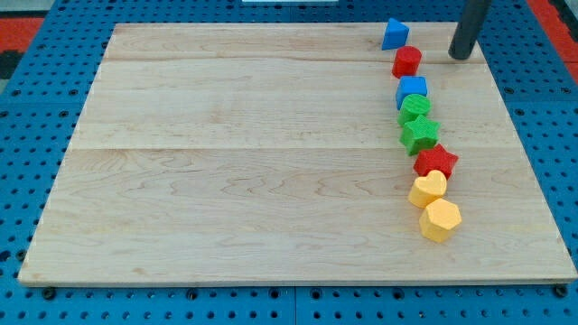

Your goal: Nudge the green circle

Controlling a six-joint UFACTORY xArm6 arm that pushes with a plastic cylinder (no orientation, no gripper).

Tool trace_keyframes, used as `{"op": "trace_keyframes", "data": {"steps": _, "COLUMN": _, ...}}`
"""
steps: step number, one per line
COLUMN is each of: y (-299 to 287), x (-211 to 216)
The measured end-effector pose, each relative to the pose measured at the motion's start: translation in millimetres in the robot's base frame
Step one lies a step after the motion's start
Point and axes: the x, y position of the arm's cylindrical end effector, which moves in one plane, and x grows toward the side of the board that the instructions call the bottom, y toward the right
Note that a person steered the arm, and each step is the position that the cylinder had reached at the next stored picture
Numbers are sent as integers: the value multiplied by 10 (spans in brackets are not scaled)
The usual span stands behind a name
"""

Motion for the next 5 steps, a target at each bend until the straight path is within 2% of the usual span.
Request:
{"op": "trace_keyframes", "data": {"steps": 1, "y": -553, "x": 141}}
{"op": "trace_keyframes", "data": {"steps": 2, "y": -787, "x": 22}}
{"op": "trace_keyframes", "data": {"steps": 3, "y": -763, "x": 16}}
{"op": "trace_keyframes", "data": {"steps": 4, "y": -418, "x": 581}}
{"op": "trace_keyframes", "data": {"steps": 5, "y": -894, "x": 1016}}
